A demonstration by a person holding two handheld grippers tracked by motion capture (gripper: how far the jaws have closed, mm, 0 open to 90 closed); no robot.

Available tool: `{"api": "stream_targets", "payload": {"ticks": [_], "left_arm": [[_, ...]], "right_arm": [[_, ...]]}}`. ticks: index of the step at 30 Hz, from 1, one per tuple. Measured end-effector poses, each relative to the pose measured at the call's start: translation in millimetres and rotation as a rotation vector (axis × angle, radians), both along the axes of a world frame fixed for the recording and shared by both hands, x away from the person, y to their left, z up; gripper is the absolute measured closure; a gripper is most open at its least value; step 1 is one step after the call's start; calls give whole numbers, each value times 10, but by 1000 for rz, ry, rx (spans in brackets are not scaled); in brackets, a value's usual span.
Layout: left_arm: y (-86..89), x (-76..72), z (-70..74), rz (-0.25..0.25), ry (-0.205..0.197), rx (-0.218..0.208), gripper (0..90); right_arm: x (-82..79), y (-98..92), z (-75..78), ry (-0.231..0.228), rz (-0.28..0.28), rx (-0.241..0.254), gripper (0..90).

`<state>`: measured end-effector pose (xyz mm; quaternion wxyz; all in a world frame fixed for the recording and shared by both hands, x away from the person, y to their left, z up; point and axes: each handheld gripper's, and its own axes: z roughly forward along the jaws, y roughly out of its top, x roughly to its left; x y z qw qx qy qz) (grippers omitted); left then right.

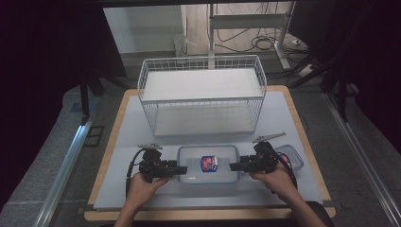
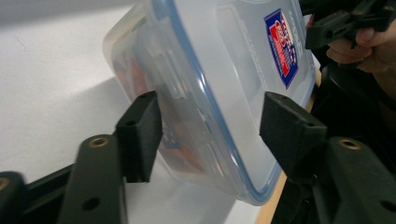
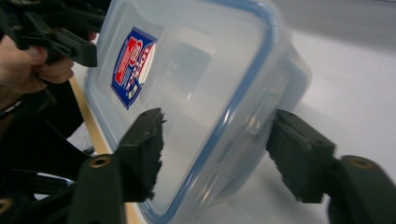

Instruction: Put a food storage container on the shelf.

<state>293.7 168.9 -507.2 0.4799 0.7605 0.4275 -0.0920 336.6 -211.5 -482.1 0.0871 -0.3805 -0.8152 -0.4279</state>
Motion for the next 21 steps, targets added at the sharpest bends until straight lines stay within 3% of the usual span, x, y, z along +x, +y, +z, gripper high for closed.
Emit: {"api": "stream_targets", "payload": {"ticks": [3, 7, 21], "left_arm": [[8, -59, 12, 2, -19, 5, 453], [4, -124, 17, 11, -39, 9, 462], [25, -222, 12, 54, -28, -30, 514]], "right_arm": [[-54, -56, -2, 1, -3, 33, 447], [-85, -62, -40, 27, 10, 36, 424], [-125, -98, -32, 40, -2, 65, 489]]}}
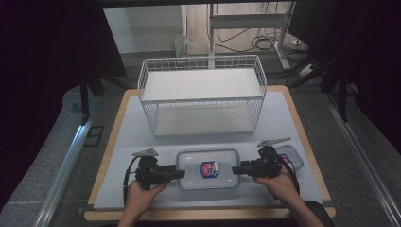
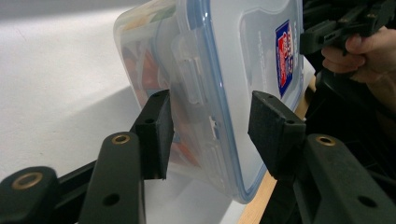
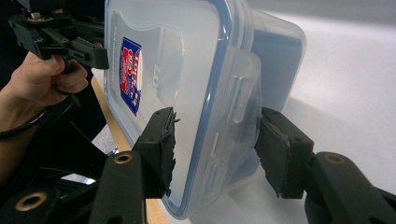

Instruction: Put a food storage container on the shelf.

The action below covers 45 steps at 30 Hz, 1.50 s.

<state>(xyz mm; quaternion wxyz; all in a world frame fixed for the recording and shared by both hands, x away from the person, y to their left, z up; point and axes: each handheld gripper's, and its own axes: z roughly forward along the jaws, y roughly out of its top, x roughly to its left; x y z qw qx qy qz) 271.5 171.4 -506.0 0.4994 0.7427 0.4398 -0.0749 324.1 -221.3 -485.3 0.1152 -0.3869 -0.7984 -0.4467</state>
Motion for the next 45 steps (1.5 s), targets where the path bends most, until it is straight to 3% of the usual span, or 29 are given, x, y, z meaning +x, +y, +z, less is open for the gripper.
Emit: {"api": "stream_targets", "payload": {"ticks": [8, 19, 20, 30, 37, 40, 45], "left_arm": [[-1, 17, 26, 24, 2, -4, 529], [6, 36, 122, 51, -26, 0, 533], [8, 44, 171, 54, -42, -1, 532], [39, 117, 442, 80, -93, 5, 529], [69, 197, 704, 97, -141, 2, 526], [93, 279, 882, 105, -167, 5, 524], [122, 371, 1052, 121, -180, -3, 521]], "right_arm": [[-14, -14, 0, 5, -23, 24, 512], [-36, 38, 89, -64, -49, 16, 504], [-35, 38, 128, -86, -52, 23, 504], [36, 72, 338, -138, -51, 40, 505], [118, 109, 592, -198, -53, 54, 506], [188, 132, 743, -222, -54, 63, 506], [274, 161, 895, -242, -60, 74, 506]]}}
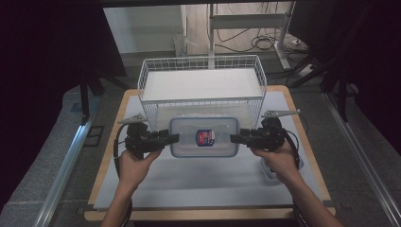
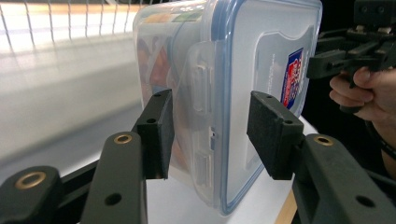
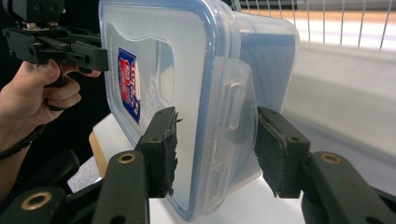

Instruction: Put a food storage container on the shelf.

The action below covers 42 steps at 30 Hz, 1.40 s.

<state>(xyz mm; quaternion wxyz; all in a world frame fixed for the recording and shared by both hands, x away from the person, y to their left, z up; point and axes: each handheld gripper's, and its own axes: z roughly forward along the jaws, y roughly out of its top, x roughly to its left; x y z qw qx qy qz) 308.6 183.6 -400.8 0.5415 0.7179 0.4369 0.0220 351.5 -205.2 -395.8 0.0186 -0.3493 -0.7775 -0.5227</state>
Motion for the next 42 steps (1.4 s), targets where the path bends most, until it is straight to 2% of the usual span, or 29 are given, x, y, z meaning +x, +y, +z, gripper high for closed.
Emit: {"api": "stream_targets", "payload": {"ticks": [3, 9, 13, 19, 25, 29, 33, 35, 38, 42], "left_arm": [[30, 78, 144, 9, -18, 6, 520], [63, 202, 308, 18, -28, 2, 519], [93, 355, 500, 28, -40, 2, 517], [121, 528, 670, 40, -43, -8, 515], [139, 691, 747, 48, -37, -25, 514], [142, 774, 764, 54, -27, -33, 513], [140, 926, 790, 56, -11, -34, 513], [138, 960, 801, 57, -7, -34, 513], [145, 1026, 827, 56, 0, -57, 513], [134, 1088, 888, 58, -4, -51, 512]], "right_arm": [[89, 35, 127, -18, 2, 8, 507], [218, 77, 296, -34, 0, 14, 507], [371, 109, 465, -43, -4, 22, 506], [552, 146, 647, -46, -8, 26, 506], [717, 167, 784, -45, -27, 33, 504], [817, 179, 819, -33, -38, 34, 504], [933, 177, 827, -21, -51, 46, 503], [960, 175, 831, -15, -55, 49, 503], [1030, 168, 855, -5, -60, 65, 504], [1090, 162, 931, -6, -68, 70, 505]]}}
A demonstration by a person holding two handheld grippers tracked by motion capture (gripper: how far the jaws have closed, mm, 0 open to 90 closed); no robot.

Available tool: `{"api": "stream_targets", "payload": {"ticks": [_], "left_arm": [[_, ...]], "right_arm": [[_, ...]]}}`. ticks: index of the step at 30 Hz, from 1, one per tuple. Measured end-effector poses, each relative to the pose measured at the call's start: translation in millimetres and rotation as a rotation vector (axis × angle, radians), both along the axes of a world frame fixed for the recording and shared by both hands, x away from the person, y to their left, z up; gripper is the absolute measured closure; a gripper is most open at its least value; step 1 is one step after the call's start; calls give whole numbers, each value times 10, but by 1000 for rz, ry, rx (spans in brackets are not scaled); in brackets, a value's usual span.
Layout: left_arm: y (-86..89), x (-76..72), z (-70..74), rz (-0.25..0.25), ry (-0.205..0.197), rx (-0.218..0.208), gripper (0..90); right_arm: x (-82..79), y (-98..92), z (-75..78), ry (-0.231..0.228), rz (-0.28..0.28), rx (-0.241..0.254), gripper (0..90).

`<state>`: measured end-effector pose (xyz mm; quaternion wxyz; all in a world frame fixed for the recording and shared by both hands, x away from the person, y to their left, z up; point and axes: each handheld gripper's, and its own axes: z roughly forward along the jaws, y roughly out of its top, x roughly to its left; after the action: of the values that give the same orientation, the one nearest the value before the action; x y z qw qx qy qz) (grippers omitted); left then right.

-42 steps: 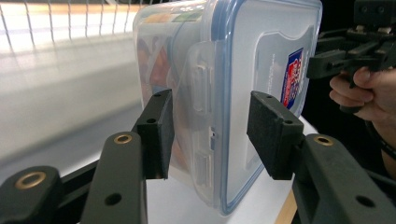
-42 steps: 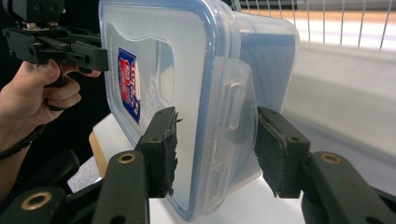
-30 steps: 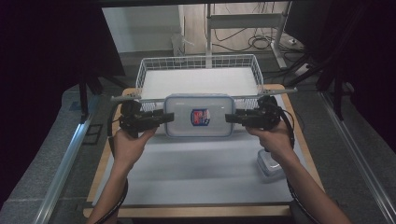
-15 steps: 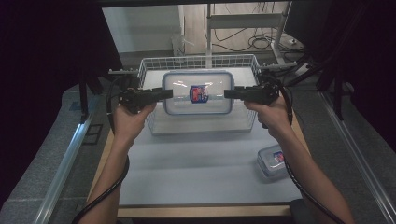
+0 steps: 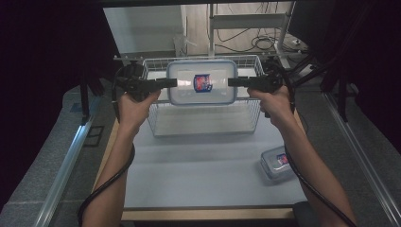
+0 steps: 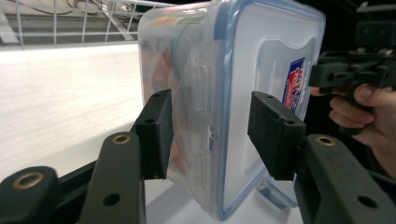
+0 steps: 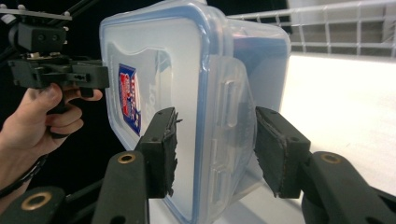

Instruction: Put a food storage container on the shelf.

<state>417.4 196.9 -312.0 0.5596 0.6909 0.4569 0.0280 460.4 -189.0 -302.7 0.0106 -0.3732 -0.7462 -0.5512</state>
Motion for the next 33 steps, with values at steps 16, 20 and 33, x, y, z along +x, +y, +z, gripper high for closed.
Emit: {"api": "stream_targets", "payload": {"ticks": [16, 20, 33], "left_arm": [[29, 182, 11, 17, 62, -30, 506], [14, 193, 17, 18, 50, -14, 499], [-44, 251, -7, 48, 19, 30, 430]], "right_arm": [[222, 41, 62, 69, -16, -7, 499], [260, 40, 54, 72, -18, 1, 492], [313, 86, 18, 1, -46, -12, 441]]}}
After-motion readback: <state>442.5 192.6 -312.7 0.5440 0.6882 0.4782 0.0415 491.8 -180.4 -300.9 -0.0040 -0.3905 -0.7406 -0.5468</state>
